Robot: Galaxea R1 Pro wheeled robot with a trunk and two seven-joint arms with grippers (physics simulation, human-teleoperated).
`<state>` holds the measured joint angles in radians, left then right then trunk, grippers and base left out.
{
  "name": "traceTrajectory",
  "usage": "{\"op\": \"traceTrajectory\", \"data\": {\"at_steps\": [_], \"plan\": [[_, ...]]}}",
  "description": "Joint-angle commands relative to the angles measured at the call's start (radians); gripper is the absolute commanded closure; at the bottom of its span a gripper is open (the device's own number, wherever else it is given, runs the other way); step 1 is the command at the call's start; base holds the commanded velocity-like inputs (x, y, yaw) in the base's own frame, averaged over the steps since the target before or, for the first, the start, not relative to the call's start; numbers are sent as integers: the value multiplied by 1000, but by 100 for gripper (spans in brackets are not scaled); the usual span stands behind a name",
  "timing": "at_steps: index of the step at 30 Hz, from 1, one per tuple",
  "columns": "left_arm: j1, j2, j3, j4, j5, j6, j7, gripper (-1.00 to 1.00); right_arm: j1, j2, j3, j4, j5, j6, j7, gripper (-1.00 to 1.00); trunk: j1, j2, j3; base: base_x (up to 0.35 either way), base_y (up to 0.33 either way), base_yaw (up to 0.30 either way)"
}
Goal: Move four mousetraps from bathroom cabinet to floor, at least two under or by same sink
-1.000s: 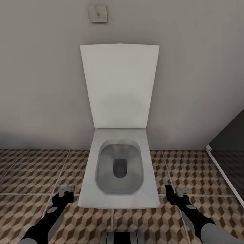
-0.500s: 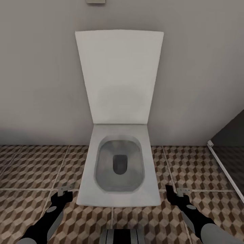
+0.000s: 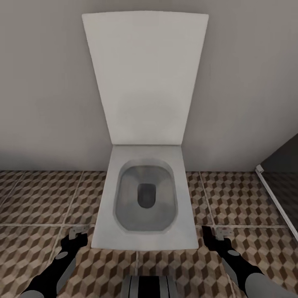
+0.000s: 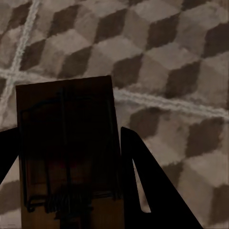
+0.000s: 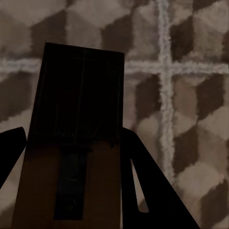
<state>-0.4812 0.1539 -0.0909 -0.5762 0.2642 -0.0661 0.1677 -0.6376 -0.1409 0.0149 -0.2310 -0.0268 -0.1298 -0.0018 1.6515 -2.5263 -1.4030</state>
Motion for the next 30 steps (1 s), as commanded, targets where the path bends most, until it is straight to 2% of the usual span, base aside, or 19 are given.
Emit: {"op": "traceTrajectory", "data": {"at_steps": [1,4,8,28,30], "plan": [[0,2,5,-1,6,-4,10,100,0,0,2,1,-3,-3,0,100,0,0,-5,0,0,0],[-1,2,53,-2,7,-4,7,100,0,0,2,1,-2,-4,2,100,0,0,-5,0,0,0],[-1,1,72,-2,7,-3,3,100,0,0,2,1,-2,-4,3,100,0,0,-5,0,0,0],[-1,-6,77,-1,1,-3,1,100,0,0,3,0,-1,-30,5,100,0,0,-5,0,0,0],[-1,-5,77,-1,1,-3,1,100,0,0,3,1,0,-30,5,100,1,-1,-12,0,0,0]]}}
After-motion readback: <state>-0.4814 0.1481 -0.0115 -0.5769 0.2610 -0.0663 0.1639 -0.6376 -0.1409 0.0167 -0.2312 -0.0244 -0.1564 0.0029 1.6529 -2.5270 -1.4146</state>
